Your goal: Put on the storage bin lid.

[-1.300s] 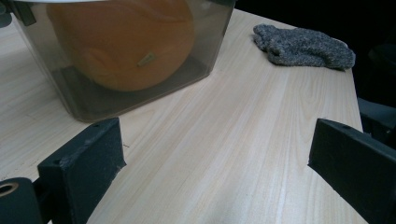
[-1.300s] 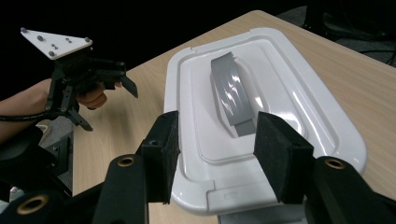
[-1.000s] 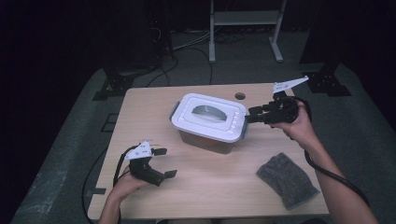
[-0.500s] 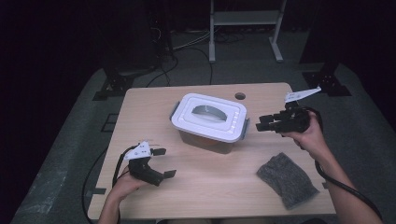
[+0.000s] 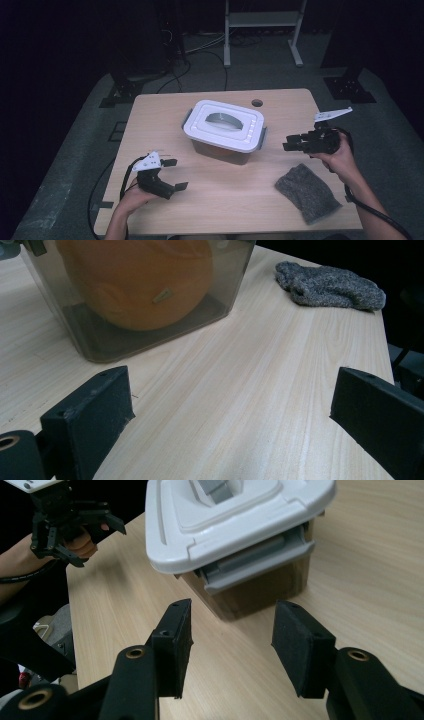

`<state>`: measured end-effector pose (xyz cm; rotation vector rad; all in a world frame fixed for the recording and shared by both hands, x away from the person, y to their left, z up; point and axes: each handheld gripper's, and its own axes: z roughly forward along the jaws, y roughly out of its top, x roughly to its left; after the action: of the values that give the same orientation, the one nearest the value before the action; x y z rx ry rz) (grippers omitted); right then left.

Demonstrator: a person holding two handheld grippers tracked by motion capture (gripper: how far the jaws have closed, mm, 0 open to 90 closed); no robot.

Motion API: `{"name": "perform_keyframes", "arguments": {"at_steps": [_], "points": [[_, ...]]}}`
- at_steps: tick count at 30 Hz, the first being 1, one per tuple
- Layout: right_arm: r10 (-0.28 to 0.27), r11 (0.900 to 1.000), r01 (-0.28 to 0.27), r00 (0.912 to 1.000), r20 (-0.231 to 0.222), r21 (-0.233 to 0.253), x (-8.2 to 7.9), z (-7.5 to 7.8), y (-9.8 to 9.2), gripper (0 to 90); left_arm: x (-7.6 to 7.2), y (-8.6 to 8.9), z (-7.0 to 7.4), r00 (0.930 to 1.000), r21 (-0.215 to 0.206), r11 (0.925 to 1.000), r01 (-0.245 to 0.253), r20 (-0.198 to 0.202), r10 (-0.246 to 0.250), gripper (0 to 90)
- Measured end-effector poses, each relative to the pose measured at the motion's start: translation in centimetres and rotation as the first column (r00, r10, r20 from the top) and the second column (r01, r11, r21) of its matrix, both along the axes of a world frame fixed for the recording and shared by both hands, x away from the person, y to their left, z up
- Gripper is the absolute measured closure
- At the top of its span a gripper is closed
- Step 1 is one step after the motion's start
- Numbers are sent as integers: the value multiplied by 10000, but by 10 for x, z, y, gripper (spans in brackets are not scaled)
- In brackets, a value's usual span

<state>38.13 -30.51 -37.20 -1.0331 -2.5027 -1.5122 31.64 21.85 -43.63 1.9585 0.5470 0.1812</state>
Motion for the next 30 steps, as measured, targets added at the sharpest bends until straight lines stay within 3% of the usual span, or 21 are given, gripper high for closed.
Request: {"name": "perform_keyframes", "arguments": {"at_steps": [30], "points": [[-595,9979,615,9949,-818,223,-21,-49,-31,488,0,-2,-1,10000,63,10000,54,-15,-54,26]]}}
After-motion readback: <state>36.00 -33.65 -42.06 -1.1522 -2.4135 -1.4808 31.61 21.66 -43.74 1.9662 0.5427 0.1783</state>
